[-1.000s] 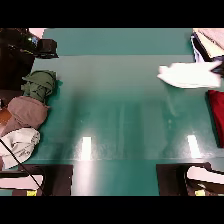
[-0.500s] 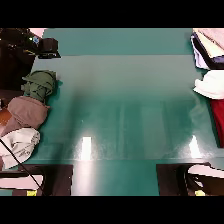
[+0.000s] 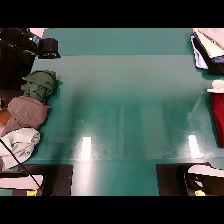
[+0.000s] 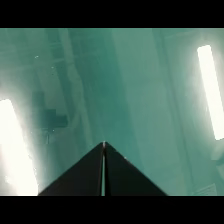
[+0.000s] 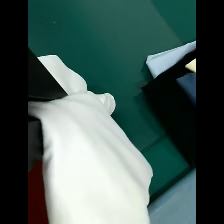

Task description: Fold the shirts.

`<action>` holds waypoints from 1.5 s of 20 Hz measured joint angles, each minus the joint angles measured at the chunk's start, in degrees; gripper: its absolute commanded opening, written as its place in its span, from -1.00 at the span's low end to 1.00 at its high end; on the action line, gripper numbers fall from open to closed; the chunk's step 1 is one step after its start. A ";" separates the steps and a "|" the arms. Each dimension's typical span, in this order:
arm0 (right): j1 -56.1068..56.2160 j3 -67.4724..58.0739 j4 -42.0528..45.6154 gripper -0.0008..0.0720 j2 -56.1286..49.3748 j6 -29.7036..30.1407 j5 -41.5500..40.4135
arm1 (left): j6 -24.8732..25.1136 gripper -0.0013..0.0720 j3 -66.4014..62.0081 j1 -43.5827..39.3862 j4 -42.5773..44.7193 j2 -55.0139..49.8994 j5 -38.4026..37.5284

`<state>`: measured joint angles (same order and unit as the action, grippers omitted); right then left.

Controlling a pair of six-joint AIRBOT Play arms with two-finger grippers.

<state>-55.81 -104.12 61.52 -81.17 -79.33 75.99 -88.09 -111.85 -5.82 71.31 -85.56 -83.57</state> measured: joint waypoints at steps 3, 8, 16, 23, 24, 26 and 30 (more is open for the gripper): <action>0.00 -0.70 5.62 -0.92 0.26 -3.10 4.98 | 0.59 -0.90 0.00 0.00 0.00 0.00 -0.02; -0.02 -1.05 18.43 -0.49 0.48 -7.89 14.86 | 1.90 -0.90 0.00 0.00 0.00 0.00 -0.04; 0.20 -1.09 29.46 0.53 0.50 -10.29 23.93 | 2.91 -0.90 0.00 0.00 0.00 0.00 -0.04; 10.49 -1.09 18.12 -0.51 0.74 -12.02 25.94 | 2.99 -0.90 0.00 0.00 0.00 0.00 0.07; 13.33 -1.09 16.20 -0.90 1.05 -12.04 25.94 | 2.99 -0.90 0.00 0.00 0.00 0.00 0.48; 20.11 -1.09 13.60 -0.92 1.99 -11.89 25.75 | 3.02 -0.90 0.00 0.00 0.00 0.00 1.42; 34.97 -1.09 11.32 -0.92 5.03 -9.79 22.97 | 2.99 -0.90 0.00 0.00 0.00 0.00 3.78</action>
<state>-20.84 -105.21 72.84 -76.14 -89.12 98.96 -85.10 -111.85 -5.82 71.31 -85.56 -79.79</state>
